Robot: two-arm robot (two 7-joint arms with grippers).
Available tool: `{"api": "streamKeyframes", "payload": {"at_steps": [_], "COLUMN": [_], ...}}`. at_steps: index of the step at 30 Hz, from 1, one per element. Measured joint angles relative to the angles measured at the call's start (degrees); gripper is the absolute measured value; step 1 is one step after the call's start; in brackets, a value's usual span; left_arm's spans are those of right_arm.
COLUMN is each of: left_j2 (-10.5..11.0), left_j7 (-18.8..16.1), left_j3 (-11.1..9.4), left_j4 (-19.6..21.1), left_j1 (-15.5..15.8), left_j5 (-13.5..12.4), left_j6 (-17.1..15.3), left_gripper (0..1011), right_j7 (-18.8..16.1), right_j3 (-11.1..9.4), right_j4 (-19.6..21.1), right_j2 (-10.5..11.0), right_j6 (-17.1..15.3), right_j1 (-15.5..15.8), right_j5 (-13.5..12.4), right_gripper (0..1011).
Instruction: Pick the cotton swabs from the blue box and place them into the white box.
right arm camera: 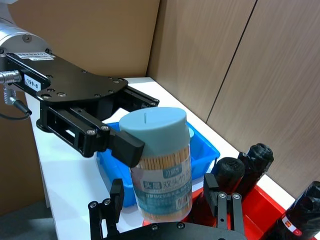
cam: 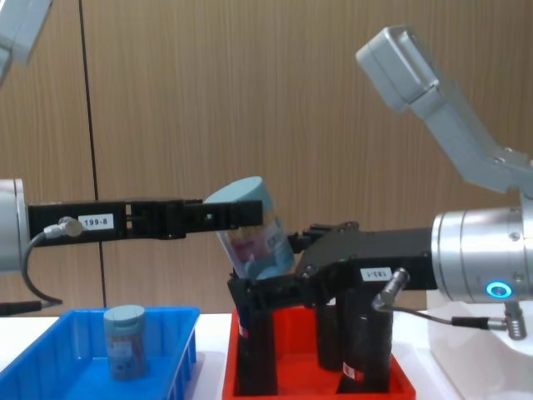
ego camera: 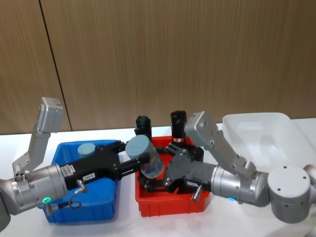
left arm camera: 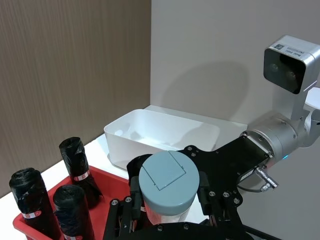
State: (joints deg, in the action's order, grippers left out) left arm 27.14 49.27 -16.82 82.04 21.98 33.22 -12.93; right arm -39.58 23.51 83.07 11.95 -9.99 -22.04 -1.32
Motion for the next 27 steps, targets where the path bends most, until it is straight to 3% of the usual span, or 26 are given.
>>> {"api": "streamKeyframes", "payload": {"at_steps": [24, 27], "left_j2": [0.0, 0.0], "left_j7": [0.0, 0.0], "left_j3": [0.0, 0.0], "left_j4": [0.0, 0.0], "left_j1": [0.0, 0.0], "left_j5": [0.0, 0.0], "left_j6": [0.0, 0.0], "left_gripper": [659, 660], "right_j7": [-0.1, -0.2], "right_j3": [1.3, 1.5], "right_j4": [1.0, 1.3], "right_j2": [-0.3, -0.2], "right_j6": [-0.2, -0.3], "right_j1": [-0.9, -0.9], "right_j5": [2.1, 2.4], "right_gripper": [1002, 949]}}
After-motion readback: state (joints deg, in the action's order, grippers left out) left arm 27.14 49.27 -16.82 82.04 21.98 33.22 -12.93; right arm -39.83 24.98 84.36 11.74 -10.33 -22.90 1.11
